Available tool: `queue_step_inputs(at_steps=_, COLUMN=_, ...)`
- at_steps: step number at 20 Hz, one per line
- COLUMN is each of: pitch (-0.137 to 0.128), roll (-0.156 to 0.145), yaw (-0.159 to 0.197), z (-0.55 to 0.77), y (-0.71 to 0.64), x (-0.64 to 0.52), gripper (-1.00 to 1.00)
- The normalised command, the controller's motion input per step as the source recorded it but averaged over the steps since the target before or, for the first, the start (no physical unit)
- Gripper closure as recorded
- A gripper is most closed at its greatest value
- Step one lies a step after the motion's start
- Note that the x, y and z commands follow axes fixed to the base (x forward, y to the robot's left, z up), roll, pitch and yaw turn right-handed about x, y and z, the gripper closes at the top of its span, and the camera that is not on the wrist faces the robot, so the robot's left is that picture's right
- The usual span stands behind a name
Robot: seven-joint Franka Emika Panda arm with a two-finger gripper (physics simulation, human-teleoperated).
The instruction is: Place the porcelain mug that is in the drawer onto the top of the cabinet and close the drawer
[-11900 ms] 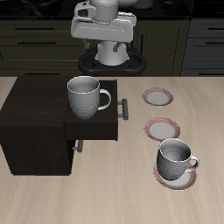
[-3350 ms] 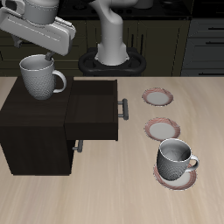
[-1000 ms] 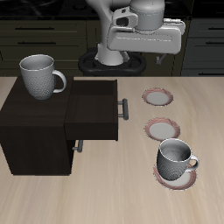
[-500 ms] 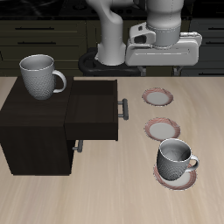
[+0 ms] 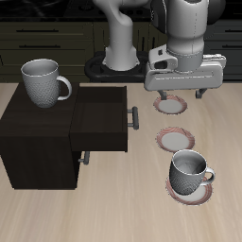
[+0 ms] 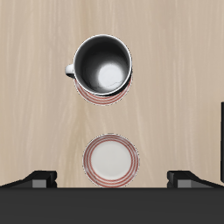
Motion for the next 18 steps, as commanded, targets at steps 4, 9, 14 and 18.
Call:
queue_step_inputs(at_steps=4, pitch=0.048, roll=-0.008, yaw=-0.009, z=-0.42, y=-0.01, x=0.16, gripper=-1.0)
queue_step_inputs(at_steps=9, pitch=0.042, roll=-0.013, yaw=-0.013, z=-0.41, y=-0.08, x=0.15, gripper=-1.0)
queue_step_inputs(at_steps=14, pitch=0.031, roll=-0.012, yaw=-0.009, z=-0.28, y=-0.1, x=0.05, gripper=-1.0)
queue_step_inputs(at_steps=18, pitch=0.033, roll=-0.022, yaw=-0.028, z=-0.27, y=-0.34, x=0.03, gripper=-1.0)
